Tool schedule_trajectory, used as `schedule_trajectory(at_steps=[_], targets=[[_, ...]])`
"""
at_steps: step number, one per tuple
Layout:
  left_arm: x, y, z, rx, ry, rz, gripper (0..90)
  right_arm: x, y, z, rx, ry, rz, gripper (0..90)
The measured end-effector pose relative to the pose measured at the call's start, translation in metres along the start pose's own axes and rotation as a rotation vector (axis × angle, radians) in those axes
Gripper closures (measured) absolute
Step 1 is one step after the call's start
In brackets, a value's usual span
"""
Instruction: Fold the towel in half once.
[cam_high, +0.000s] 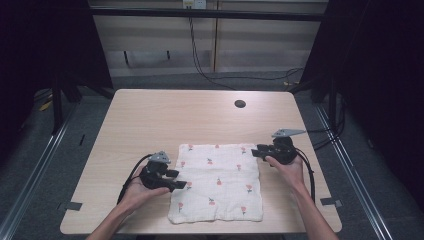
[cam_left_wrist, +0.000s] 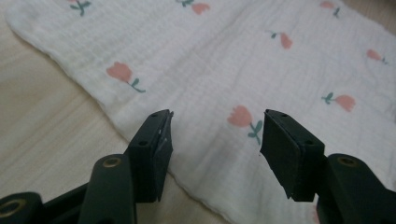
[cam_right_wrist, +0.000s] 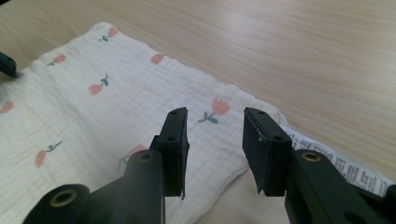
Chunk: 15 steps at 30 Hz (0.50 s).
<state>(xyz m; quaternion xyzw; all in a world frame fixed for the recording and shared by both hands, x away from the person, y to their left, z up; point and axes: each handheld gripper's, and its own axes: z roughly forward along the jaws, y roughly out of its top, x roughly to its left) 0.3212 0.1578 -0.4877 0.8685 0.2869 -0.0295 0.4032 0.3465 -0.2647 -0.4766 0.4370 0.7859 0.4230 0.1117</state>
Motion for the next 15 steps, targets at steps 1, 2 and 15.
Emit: schedule_trajectory(at_steps=[1, 2, 15], targets=[[0.002, 0.002, -0.002, -0.003, 0.006, 0.0, 41.9, -0.001, 0.002, 0.002, -0.002, -0.014, -0.007, 61.0], [0.004, 0.004, -0.005, -0.014, 0.015, -0.003, 41.7, -0.004, 0.004, 0.003, -0.007, -0.016, -0.008, 61.0], [0.045, 0.033, -0.004, -0.086, 0.072, -0.045, 42.9, -0.035, 0.012, 0.024, 0.091, -0.093, 0.006, 57.9]])
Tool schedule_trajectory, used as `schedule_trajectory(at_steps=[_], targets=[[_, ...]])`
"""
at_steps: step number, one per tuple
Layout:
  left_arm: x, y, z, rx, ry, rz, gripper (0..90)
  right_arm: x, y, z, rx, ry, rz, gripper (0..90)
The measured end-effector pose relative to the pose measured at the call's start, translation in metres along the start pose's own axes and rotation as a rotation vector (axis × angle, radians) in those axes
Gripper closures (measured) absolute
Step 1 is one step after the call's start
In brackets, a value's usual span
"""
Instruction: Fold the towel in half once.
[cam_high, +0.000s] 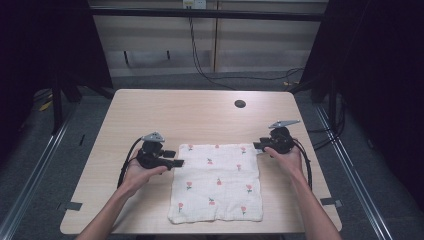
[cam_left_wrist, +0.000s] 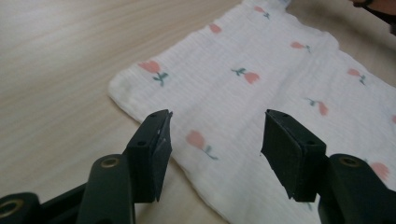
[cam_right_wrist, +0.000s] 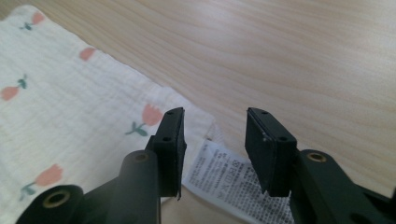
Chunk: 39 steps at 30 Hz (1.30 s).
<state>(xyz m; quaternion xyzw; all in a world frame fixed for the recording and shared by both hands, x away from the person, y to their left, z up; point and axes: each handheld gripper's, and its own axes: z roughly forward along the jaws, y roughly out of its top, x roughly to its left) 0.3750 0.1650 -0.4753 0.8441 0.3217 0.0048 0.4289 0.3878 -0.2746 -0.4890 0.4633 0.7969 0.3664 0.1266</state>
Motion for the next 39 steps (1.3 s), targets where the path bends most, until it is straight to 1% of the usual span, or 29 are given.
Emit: schedule_trajectory(at_steps=[1, 2, 3, 4, 5, 6, 7, 10, 11, 14, 16, 18, 21, 22, 23, 25, 26, 27, 28, 29, 30, 31, 32, 33, 35, 36, 37, 38, 39], targets=[[0.0, 0.0, 0.0, 0.0, 0.0, 0.0, 43.0, -0.001, 0.001, 0.003, 0.003, 0.004, -0.001, 58.0], [0.006, 0.004, 0.004, -0.004, 0.017, -0.015, 43.2, -0.002, 0.002, 0.004, 0.005, 0.01, 0.003, 58.3], [0.008, 0.005, 0.006, -0.012, 0.023, -0.024, 43.9, -0.002, 0.003, 0.006, 0.0, 0.011, 0.007, 58.3], [0.008, 0.005, 0.006, -0.012, 0.023, -0.024, 45.8, -0.002, 0.003, 0.006, 0.0, 0.011, 0.007, 58.3], [0.011, 0.005, 0.009, -0.016, 0.033, -0.028, 47.8, -0.002, 0.005, 0.009, 0.008, 0.021, 0.0, 58.3], [0.012, 0.005, 0.011, -0.015, 0.038, -0.027, 47.9, -0.002, 0.006, 0.011, 0.02, 0.023, -0.003, 58.4], [0.013, 0.005, 0.012, -0.002, 0.046, -0.023, 48.4, -0.001, 0.006, 0.013, 0.025, 0.026, -0.001, 59.2], [0.015, 0.005, 0.013, 0.017, 0.051, -0.01, 49.7, 0.0, 0.006, 0.015, 0.026, 0.01, -0.011, 62.7], [0.017, 0.005, 0.014, 0.009, 0.047, -0.016, 49.6, -0.001, 0.006, 0.016, 0.02, 0.023, -0.009, 62.7], [0.02, 0.005, 0.014, 0.004, 0.053, -0.025, 49.6, -0.001, 0.005, 0.018, 0.027, 0.019, -0.006, 63.5], [0.024, 0.004, 0.014, -0.003, 0.052, -0.033, 49.5, 0.0, 0.004, 0.02, 0.032, 0.04, -0.01, 64.4], [0.028, 0.002, 0.014, -0.002, 0.069, -0.042, 49.3, 0.002, 0.004, 0.022, 0.043, 0.041, -0.015, 67.3], [0.034, 0.001, 0.012, -0.007, 0.082, -0.056, 49.0, 0.005, 0.003, 0.023, 0.045, 0.036, -0.002, 78.6], [0.034, 0.001, 0.012, -0.007, 0.082, -0.056, 49.4, 0.005, 0.003, 0.023, 0.045, 0.036, -0.002, 78.6], [0.038, 0.001, 0.012, -0.015, 0.087, -0.063, 49.6, 0.006, 0.004, 0.023, 0.028, 0.049, 0.003, 83.1], [0.042, 0.001, 0.013, -0.015, 0.086, -0.056, 53.1, 0.008, 0.005, 0.023, 0.017, 0.058, 0.001, 84.2], [0.042, 0.001, 0.013, -0.015, 0.086, -0.056, 54.9, 0.008, 0.005, 0.023, 0.017, 0.058, 0.001, 84.2], [0.046, 0.002, 0.017, -0.025, 0.066, -0.071, 57.5, 0.009, 0.007, 0.021, 0.012, 0.062, 0.0, 84.6], [0.047, 0.002, 0.019, -0.02, 0.06, -0.062, 61.4, 0.01, 0.007, 0.02, 0.01, 0.062, -0.004, 84.7], [0.047, 0.002, 0.019, -0.02, 0.06, -0.062, 61.9, 0.01, 0.007, 0.02, 0.01, 0.062, -0.004, 84.7], [0.046, 0.002, 0.021, -0.016, 0.059, -0.062, 61.8, 0.01, 0.007, 0.019, 0.003, 0.072, -0.002, 84.6], [0.045, 0.004, 0.023, -0.017, 0.064, -0.049, 61.7, 0.011, 0.006, 0.018, -0.005, 0.073, 0.001, 84.7], [0.044, 0.005, 0.024, -0.015, 0.065, -0.044, 61.8, 0.011, 0.005, 0.017, -0.02, 0.077, 0.009, 84.7], [0.044, 0.005, 0.024, -0.015, 0.065, -0.044, 61.6, 0.012, 0.003, 0.016, -0.022, 0.084, 0.009, 84.7], [0.045, 0.006, 0.026, -0.012, 0.064, -0.05, 60.8, 0.012, 0.0, 0.014, -0.025, 0.083, 0.009, 84.7], [0.045, 0.006, 0.028, -0.004, 0.068, -0.051, 60.7, 0.012, -0.001, 0.013, -0.032, 0.086, 0.01, 84.7], [0.046, 0.005, 0.03, 0.006, 0.082, -0.046, 60.3, 0.012, -0.002, 0.012, -0.037, 0.089, 0.014, 84.7], [0.046, 0.004, 0.032, -0.007, 0.097, -0.055, 60.1, 0.012, -0.002, 0.011, -0.034, 0.086, 0.015, 84.7], [0.046, 0.004, 0.032, -0.007, 0.097, -0.055, 60.1, 0.012, -0.002, 0.011, -0.04, 0.087, 0.012, 84.7]])
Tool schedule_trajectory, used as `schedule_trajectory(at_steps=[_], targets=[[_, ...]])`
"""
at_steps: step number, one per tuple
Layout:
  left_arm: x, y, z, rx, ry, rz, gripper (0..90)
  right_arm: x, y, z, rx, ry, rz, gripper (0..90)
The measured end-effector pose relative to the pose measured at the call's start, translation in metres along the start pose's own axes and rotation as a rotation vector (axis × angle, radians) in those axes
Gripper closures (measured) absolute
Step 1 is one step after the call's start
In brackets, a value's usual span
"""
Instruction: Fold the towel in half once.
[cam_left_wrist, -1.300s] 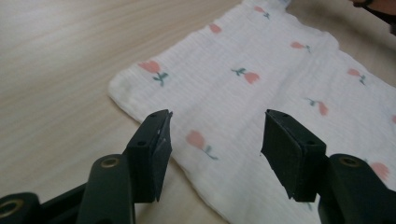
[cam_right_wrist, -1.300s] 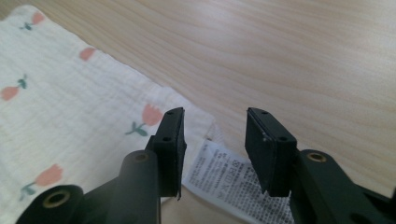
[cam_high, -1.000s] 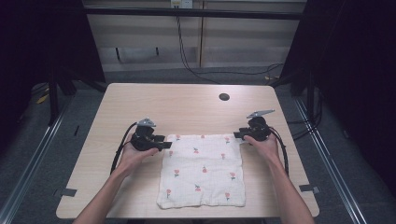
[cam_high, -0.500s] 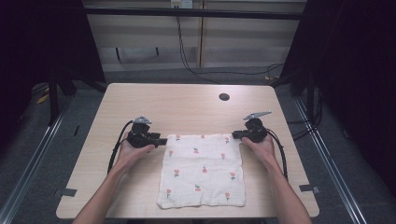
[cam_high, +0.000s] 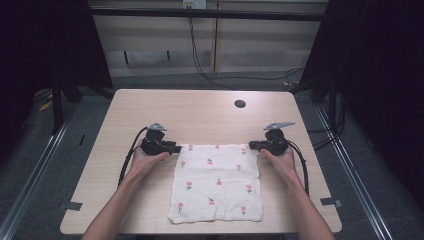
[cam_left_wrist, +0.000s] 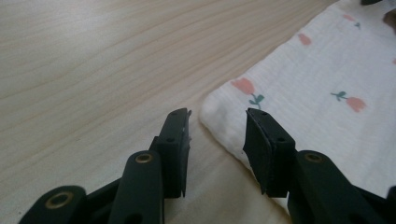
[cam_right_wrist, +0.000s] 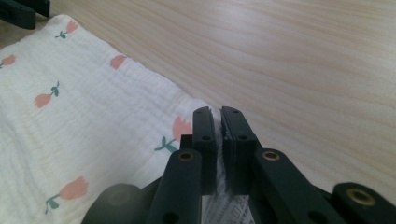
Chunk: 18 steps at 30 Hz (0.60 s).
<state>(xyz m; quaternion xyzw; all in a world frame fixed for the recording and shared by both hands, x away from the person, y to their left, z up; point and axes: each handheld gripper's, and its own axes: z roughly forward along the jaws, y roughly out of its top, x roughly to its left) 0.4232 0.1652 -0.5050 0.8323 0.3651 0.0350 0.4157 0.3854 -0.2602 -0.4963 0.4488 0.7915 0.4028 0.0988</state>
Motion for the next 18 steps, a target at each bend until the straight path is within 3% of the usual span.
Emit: schedule_trajectory(at_steps=[1, 6, 8, 9, 10, 12, 15, 16, 18], targets=[[0.001, -0.001, 0.002, -0.014, 0.003, -0.028, 59.9, 0.001, 0.0, -0.001, -0.007, 0.001, 0.001, 84.7], [0.0, 0.001, 0.011, -0.038, -0.022, -0.04, 59.5, 0.003, -0.001, 0.001, -0.008, 0.009, -0.006, 84.6], [-0.006, 0.006, 0.014, -0.01, -0.019, 0.005, 59.5, 0.003, -0.001, 0.002, -0.005, 0.007, -0.005, 84.6], [-0.006, 0.006, 0.014, -0.01, -0.019, 0.005, 59.6, 0.003, -0.001, 0.002, -0.005, 0.007, -0.005, 84.6], [-0.011, 0.01, 0.017, 0.015, 0.01, 0.038, 59.6, 0.003, 0.0, 0.001, -0.003, 0.01, -0.005, 84.5], [-0.014, 0.012, 0.018, 0.034, 0.021, 0.054, 61.3, 0.004, 0.001, 0.0, 0.001, 0.013, -0.018, 84.5], [-0.018, 0.015, 0.022, 0.047, 0.007, 0.075, 75.6, 0.005, 0.002, -0.001, -0.001, 0.016, -0.025, 84.6], [-0.022, 0.014, 0.023, 0.051, 0.005, 0.104, 82.0, 0.006, 0.003, -0.001, 0.0, 0.012, -0.032, 84.6], [-0.024, 0.015, 0.022, 0.065, 0.006, 0.11, 85.4, 0.006, 0.003, -0.002, 0.002, 0.011, -0.029, 84.7]])
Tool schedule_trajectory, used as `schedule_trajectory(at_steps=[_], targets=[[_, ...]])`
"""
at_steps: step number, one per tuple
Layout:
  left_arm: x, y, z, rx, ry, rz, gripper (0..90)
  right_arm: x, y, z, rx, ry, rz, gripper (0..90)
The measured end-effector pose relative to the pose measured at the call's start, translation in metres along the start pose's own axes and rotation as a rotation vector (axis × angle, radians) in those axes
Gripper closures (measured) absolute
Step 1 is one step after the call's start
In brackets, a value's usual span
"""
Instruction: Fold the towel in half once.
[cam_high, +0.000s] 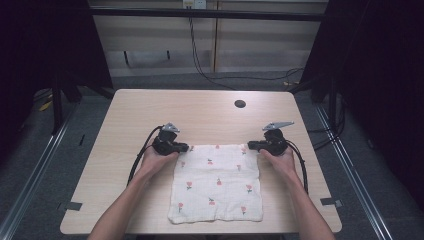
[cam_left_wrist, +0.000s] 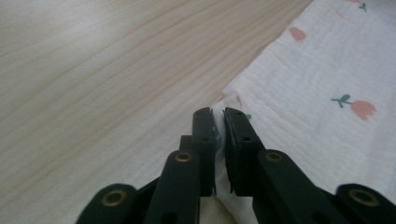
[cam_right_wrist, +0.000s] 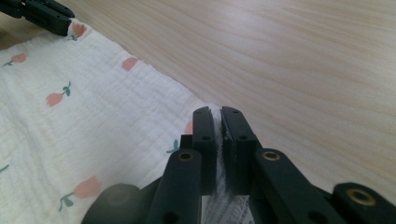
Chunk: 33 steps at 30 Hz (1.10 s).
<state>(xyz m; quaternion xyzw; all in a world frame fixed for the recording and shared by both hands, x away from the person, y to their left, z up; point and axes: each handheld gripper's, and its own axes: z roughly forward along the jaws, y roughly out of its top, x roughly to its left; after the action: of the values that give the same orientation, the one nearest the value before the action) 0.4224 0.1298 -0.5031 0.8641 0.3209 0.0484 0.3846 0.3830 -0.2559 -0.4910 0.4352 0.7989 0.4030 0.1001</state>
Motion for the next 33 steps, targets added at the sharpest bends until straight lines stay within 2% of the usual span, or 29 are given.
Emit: schedule_trajectory(at_steps=[4, 5, 8, 9, 11, 14, 15, 20, 23, 27, 33], targets=[[-0.001, 0.001, -0.005, -0.016, -0.013, -0.017, 86.2, 0.0, 0.001, -0.002, 0.004, 0.008, -0.007, 85.3], [-0.001, 0.001, -0.011, -0.043, -0.026, -0.029, 86.3, 0.001, 0.003, -0.006, 0.002, 0.017, -0.011, 85.6], [-0.002, 0.003, -0.018, -0.063, -0.041, -0.029, 86.2, 0.001, 0.007, -0.011, -0.008, 0.013, -0.011, 85.8], [-0.004, 0.005, -0.025, -0.08, -0.051, -0.015, 86.3, 0.001, 0.008, -0.014, -0.017, 0.012, -0.013, 85.9], [-0.004, 0.007, -0.031, -0.08, -0.056, -0.004, 86.3, 0.001, 0.01, -0.018, -0.033, 0.015, -0.011, 85.9], [-0.003, 0.009, -0.038, -0.096, -0.071, -0.015, 86.4, 0.003, 0.014, -0.023, -0.041, 0.01, -0.013, 85.9], [-0.002, 0.011, -0.044, -0.112, -0.093, -0.019, 86.4, 0.003, 0.015, -0.025, -0.051, 0.01, -0.012, 85.9], [-0.001, 0.016, -0.054, -0.13, -0.086, -0.008, 86.4, 0.002, 0.021, -0.03, -0.068, 0.009, -0.01, 85.9], [0.003, 0.02, -0.057, -0.156, -0.087, -0.028, 86.4, 0.0, 0.028, -0.033, -0.079, 0.003, -0.008, 85.9], [0.006, 0.021, -0.057, -0.158, -0.071, -0.034, 86.4, -0.002, 0.032, -0.029, -0.074, 0.001, -0.007, 85.9], [0.011, 0.025, -0.059, -0.188, -0.073, -0.05, 86.3, -0.004, 0.038, -0.025, -0.129, 0.037, 0.009, 85.9]])
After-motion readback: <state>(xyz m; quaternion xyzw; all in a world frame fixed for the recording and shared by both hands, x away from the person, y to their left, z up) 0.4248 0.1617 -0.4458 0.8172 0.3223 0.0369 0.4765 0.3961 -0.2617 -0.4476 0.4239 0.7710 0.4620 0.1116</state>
